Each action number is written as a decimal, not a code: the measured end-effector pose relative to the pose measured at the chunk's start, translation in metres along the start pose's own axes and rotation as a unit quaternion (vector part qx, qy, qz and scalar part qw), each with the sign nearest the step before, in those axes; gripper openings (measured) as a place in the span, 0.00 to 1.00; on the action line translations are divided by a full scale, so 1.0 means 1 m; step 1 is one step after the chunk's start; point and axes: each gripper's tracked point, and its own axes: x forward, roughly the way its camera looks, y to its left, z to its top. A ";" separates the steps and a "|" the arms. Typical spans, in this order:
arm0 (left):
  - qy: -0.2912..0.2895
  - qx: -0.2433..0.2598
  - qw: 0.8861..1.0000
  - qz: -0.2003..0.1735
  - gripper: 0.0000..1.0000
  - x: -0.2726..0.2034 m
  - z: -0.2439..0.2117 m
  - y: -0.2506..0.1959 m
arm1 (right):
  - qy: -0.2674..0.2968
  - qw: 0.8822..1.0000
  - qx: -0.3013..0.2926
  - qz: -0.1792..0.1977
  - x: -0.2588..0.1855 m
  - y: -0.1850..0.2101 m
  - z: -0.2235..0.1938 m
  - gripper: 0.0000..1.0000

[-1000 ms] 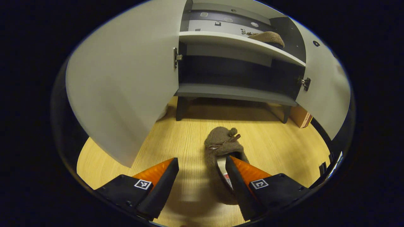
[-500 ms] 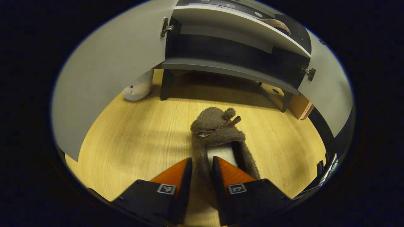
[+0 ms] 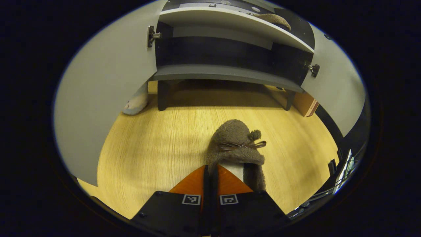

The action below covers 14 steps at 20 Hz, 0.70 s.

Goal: Grab one shoe with the right hand and put it into the shoe cabinet, grab the other shoe with the left hand and put it into the shoe cabinet; then close the right door with the right hand and the left door with the left hand.

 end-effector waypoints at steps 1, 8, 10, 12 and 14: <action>-0.009 0.003 1.000 -0.006 0.07 -0.014 -0.012 -0.001 | -0.003 1.000 0.004 0.002 -0.001 0.001 0.003 0.92; -0.046 -0.034 0.996 -0.062 0.07 -0.097 0.084 -0.038 | -0.021 1.000 0.001 0.011 -0.014 0.007 0.016 0.92; -0.069 -0.033 0.995 -0.069 0.07 -0.120 0.118 -0.045 | -0.024 1.000 -0.004 0.013 -0.017 0.006 0.018 0.92; -0.100 -0.026 0.992 -0.070 0.07 -0.137 0.156 -0.050 | -0.028 0.999 -0.006 0.013 -0.022 0.005 0.019 0.92; -0.128 -0.017 0.989 -0.066 0.07 -0.148 0.194 -0.052 | -0.033 0.999 0.001 0.017 -0.028 0.005 0.023 0.92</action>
